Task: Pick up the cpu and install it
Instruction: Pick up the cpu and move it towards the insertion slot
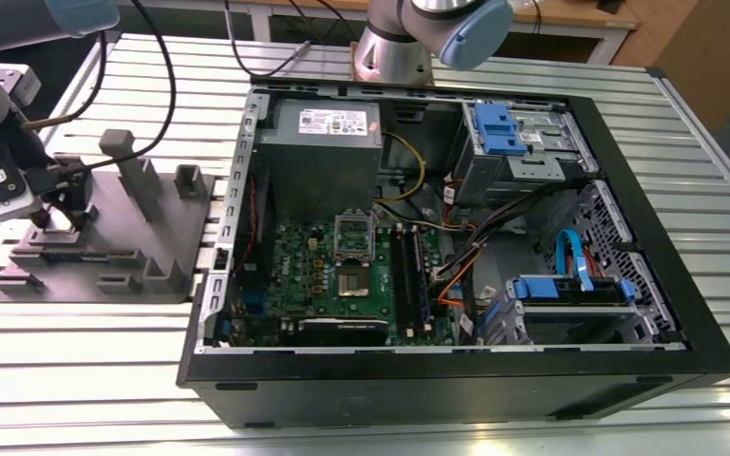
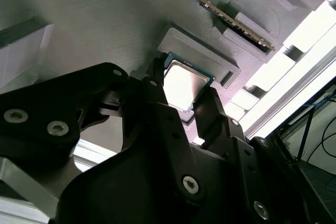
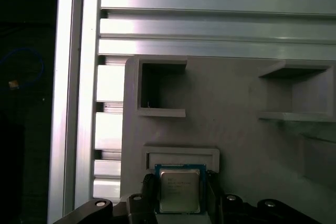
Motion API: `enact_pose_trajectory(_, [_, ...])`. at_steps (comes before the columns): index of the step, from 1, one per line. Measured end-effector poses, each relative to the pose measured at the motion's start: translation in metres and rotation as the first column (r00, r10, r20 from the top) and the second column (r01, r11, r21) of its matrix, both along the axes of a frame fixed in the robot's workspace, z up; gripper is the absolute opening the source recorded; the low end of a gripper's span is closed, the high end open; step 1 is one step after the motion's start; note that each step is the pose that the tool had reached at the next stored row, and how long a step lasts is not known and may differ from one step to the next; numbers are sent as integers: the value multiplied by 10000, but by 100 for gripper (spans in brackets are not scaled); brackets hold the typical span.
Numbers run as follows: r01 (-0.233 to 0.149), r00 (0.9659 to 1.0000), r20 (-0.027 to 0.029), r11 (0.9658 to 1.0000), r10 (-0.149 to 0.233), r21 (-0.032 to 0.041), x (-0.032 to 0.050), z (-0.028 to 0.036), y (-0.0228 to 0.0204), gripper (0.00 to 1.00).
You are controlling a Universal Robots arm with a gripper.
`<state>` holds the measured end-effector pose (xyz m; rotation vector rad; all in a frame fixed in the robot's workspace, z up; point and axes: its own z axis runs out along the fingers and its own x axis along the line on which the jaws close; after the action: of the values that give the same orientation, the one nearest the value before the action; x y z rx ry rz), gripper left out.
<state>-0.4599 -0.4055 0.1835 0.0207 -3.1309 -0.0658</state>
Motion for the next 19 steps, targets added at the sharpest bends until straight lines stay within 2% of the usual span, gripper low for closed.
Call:
enact_pose_trajectory(4, [0, 10000, -2, 10000, 0, -1, 0, 34, 0, 47])
enact_pose_trajectory(8, [0, 10000, -2, 10000, 0, -1, 0, 101, 0, 47])
enact_pose_trajectory(15, [0, 10000, -3, 10000, 0, -1, 0, 286, 0, 47])
enact_pose_trajectory(19, [1, 10000, -2, 10000, -1, -1, 0, 414, 0, 47])
